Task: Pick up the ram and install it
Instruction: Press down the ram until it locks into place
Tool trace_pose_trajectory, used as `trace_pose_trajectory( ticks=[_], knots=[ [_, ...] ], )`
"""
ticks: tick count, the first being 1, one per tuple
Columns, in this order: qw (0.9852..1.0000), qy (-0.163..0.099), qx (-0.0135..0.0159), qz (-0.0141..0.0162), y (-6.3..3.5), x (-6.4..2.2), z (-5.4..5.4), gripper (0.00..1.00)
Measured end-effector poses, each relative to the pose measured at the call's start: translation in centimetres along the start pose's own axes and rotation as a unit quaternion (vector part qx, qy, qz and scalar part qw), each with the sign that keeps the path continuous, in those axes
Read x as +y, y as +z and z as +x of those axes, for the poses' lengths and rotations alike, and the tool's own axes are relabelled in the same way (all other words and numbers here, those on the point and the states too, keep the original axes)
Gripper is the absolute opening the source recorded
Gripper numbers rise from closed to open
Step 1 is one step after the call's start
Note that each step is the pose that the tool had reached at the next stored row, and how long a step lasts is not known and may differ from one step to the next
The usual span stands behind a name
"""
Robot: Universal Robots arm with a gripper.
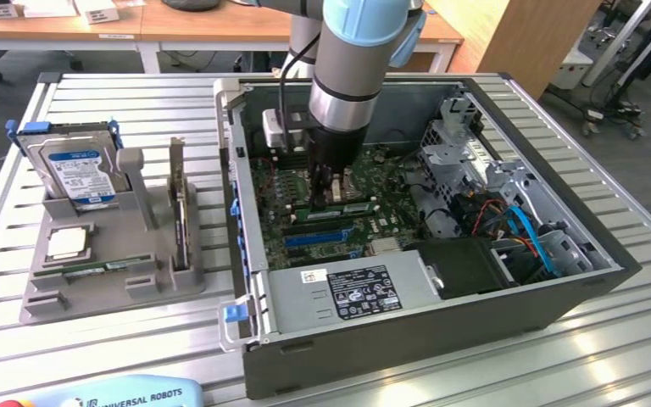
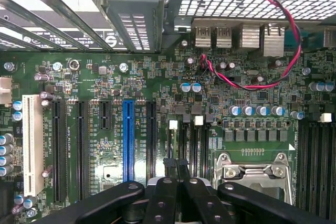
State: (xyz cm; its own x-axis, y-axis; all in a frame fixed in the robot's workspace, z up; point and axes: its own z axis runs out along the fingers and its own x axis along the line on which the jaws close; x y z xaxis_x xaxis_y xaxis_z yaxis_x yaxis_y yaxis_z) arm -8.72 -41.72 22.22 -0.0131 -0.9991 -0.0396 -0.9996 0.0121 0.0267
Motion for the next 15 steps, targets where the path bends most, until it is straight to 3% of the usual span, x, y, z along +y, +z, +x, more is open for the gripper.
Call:
trace_pose_trajectory(
  ticks=[15],
  knots=[
    [1.0, 0.0, 0.0003, -0.0003, -2.7, 0.08, -0.1, 0.1]
  ],
)
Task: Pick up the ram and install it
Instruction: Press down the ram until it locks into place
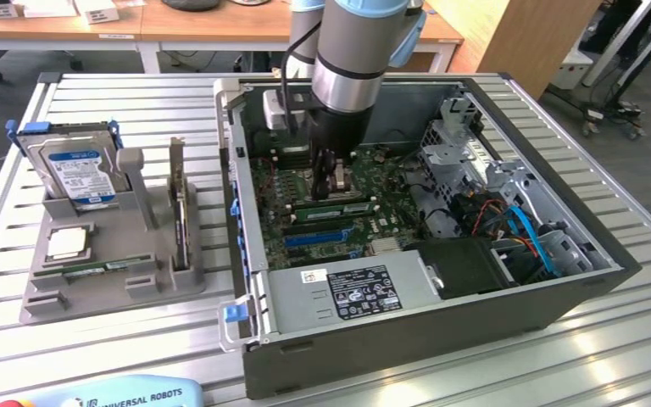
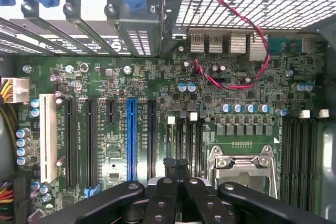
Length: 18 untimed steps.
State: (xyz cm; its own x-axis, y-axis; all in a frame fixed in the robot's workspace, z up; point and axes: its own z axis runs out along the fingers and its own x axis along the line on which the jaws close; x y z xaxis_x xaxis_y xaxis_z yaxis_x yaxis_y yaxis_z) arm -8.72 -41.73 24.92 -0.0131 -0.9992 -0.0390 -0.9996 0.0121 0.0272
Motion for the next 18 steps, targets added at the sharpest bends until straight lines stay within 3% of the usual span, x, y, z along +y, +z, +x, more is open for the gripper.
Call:
trace_pose_trajectory(
  ticks=[9, 18],
  knots=[
    [1.0, 0.0, 0.0001, -0.0001, -0.08, -0.09, 0.0, 0.1],
    [1.0, 0.0, 0.0, 0.0, -0.13, -2.35, 0.0, 0.1]
  ],
)
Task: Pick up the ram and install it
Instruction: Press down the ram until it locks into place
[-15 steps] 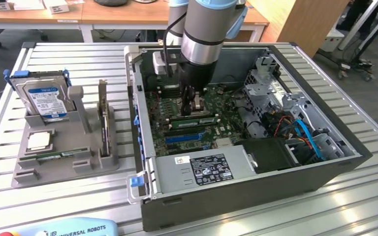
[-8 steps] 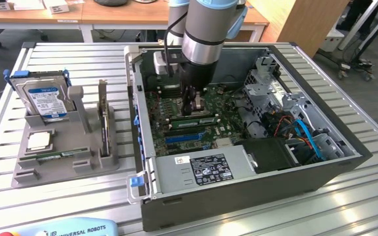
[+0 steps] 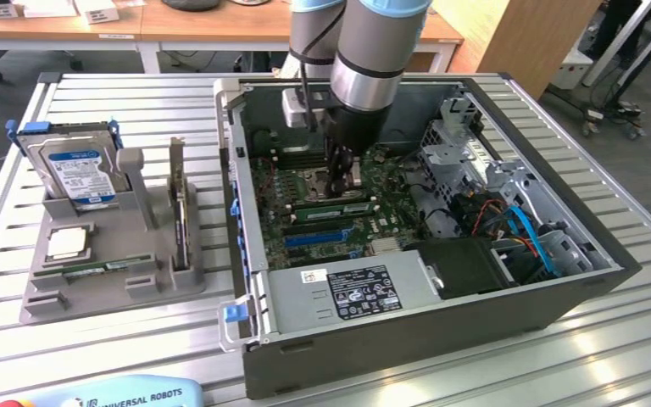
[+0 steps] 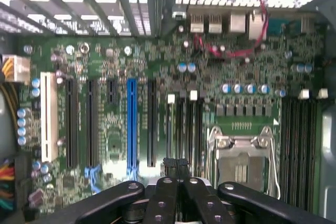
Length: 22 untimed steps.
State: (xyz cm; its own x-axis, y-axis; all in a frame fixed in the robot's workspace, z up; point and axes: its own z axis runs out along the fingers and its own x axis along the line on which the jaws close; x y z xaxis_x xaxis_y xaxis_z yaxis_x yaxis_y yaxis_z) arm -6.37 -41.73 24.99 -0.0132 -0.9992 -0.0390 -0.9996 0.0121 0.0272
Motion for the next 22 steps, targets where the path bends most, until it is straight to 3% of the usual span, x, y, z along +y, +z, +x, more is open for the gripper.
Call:
trace_pose_trajectory(
  ticks=[4, 7, 22],
  knots=[
    [1.0, 0.0, 0.0, 0.0, -0.03, -1.23, 0.0, 0.1],
    [1.0, 0.0, 0.0, 0.0, -0.05, -1.67, 0.0, 0.1],
    [1.0, 0.0, 0.0, 0.0, -0.05, -1.76, 0.0, 0.1]
  ],
)
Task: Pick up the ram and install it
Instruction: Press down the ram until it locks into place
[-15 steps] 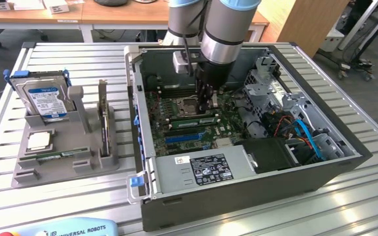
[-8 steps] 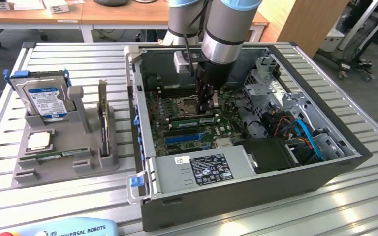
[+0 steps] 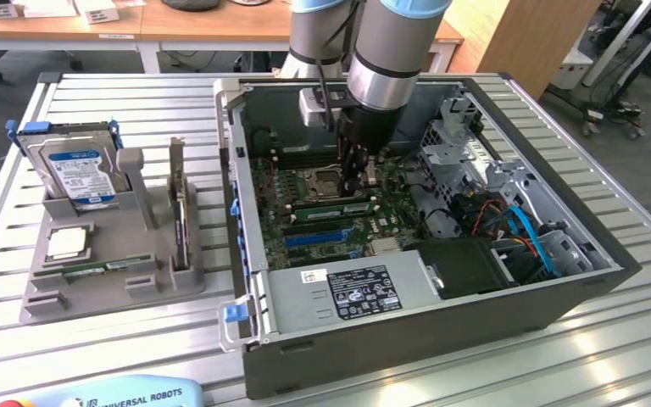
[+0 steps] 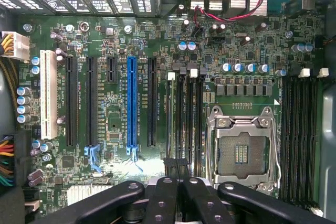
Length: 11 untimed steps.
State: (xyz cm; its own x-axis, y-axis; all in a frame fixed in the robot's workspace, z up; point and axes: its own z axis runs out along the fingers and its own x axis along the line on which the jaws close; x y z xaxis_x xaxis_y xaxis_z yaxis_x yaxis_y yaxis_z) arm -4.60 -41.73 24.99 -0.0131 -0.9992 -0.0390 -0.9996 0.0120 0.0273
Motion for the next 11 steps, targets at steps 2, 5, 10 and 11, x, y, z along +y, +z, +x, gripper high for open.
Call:
trace_pose_trajectory(
  ticks=[2, 5, 10, 11],
  knots=[
    [1.0, 0.001, 0.0, 0.0001, 0.01, 0.08, 0.0, 0.1],
    [0.9999, 0.011, -0.0003, 0.0005, 0.01, 0.08, 0.0, 0.1],
    [0.999, 0.045, -0.0012, 0.0018, 0.03, 0.09, 0.0, 0.1],
    [0.9986, 0.052, -0.0014, 0.0021, 0.04, 0.1, 0.0, 0.1]
  ],
)
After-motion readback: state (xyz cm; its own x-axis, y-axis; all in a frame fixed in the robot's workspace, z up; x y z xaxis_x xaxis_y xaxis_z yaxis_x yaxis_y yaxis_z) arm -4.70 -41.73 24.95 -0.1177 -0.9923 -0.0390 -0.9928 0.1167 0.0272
